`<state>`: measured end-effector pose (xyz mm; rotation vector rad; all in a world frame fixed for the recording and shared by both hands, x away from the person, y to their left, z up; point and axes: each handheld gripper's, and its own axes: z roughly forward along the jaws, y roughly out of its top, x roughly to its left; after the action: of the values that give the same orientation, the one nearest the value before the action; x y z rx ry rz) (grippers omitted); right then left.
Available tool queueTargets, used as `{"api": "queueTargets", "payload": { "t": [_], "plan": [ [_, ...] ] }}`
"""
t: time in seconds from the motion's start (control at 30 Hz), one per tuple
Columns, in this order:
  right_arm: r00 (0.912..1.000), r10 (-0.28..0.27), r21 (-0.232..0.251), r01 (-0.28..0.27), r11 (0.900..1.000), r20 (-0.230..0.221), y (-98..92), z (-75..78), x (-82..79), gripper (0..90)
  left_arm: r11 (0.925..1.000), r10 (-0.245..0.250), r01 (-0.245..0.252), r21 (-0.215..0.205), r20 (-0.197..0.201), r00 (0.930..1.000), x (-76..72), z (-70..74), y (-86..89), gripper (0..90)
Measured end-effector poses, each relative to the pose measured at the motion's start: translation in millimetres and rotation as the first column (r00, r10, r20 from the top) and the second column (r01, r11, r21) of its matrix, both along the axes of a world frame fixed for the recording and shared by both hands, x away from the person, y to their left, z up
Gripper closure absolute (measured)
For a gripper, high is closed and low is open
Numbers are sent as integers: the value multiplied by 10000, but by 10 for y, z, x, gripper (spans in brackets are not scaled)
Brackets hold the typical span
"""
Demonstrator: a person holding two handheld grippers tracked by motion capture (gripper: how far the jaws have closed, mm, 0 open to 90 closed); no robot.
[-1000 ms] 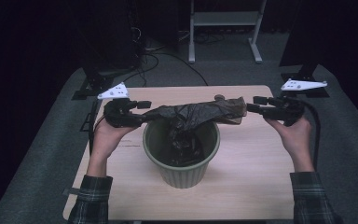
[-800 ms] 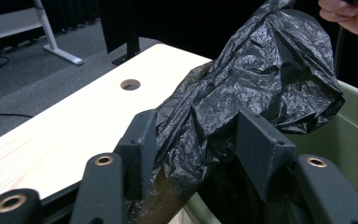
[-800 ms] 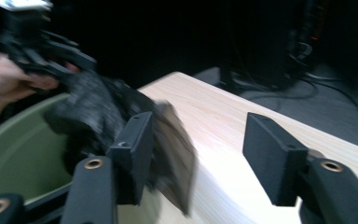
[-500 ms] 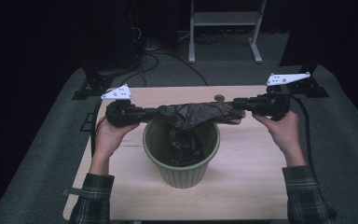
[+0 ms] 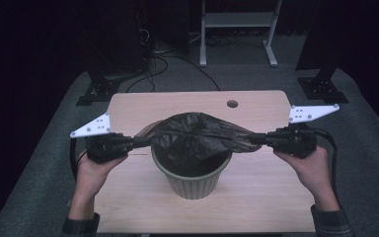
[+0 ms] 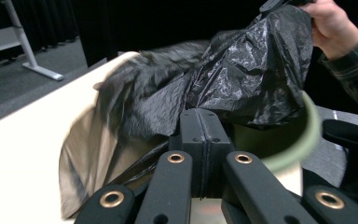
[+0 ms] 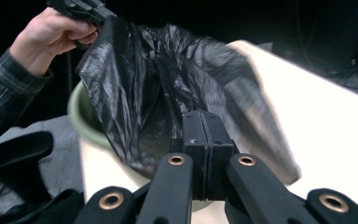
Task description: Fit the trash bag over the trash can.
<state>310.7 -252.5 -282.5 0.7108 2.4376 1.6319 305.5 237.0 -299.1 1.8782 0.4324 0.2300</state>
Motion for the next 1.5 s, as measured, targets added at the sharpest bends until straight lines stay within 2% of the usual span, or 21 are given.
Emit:
{"api": "queueTargets", "payload": {
  "t": [0.1, 0.2, 0.4, 0.5, 0.67, 0.73, 0.93, 1.1, 1.13, 1.17, 1.2, 1.23, 1.27, 1.4, 1.5],
  "plan": [
    [9999, 69, -282, -71, 9996, -99, 43, -83, -146, 894, 9994, -24, 24, -358, 11, 10000, -178, -110, 85, 900],
    [9993, 164, -445, -178, 9989, -322, 54, -210, -277, 894, 9989, 1, -5, -470, -74, 10000, -312, -217, 148, 899],
    [9953, 526, -609, -576, 9965, -814, 103, -454, -404, 894, 9989, -310, 293, -368, -470, 9984, -497, -425, 176, 900],
    [9939, 590, -779, -664, 9947, -933, 134, -544, -461, 895, 9997, -259, 256, -52, -654, 9975, -547, -504, 194, 900],
    [9888, 563, -1076, -715, 9916, -1383, 162, -713, -455, 895, 9998, -80, 97, 168, -986, 9951, -524, -638, 237, 900],
    [9887, 528, -1191, -698, 9904, -1404, 188, -766, -438, 896, 9996, -1, 29, 266, -1059, 9944, -492, -696, 218, 900],
    [9862, 503, -1542, -748, 9852, -1575, 287, -881, -384, 897, 9958, -239, 355, 844, -1349, 9906, -410, -806, 75, 900],
    [9872, 417, -1963, -719, 9779, -1542, 350, -938, -376, 897, 9872, -255, 479, 1520, -1463, 9889, -357, -869, -52, 900],
    [9872, 375, -2031, -690, 9767, -1551, 352, -941, -374, 897, 9840, -168, 423, 1731, -1460, 9891, -348, -877, -68, 900],
    [9883, 302, -2161, -625, 9744, -1495, 352, -946, -368, 897, 9763, 72, 234, 2153, -1402, 9901, -340, -893, -85, 900],
    [9893, 73, -2473, -435, 9680, -1456, 350, -958, -360, 898, 9718, 222, 130, 2356, -1458, 9891, -322, -921, -89, 900],
    [9885, -98, -2680, -314, 9629, -1511, 344, -983, -342, 897, 9727, 194, 189, 2312, -1623, 9866, -299, -956, -79, 900],
    [9864, -89, -2647, -354, 9637, -1642, 329, -1014, -321, 898, 9749, 203, 184, 2221, -1705, 9851, -281, -991, -66, 900],
    [9815, -210, -2531, -283, 9670, -1901, 278, -1123, -269, 897, 9754, 449, -16, 2204, -1916, 9805, -222, -1105, -28, 900],
    [9802, -331, -2653, -203, 9640, -1951, 275, -1164, -247, 897, 9723, 585, -109, 2335, -1978, 9785, -187, -1146, -17, 900]
  ]
}}
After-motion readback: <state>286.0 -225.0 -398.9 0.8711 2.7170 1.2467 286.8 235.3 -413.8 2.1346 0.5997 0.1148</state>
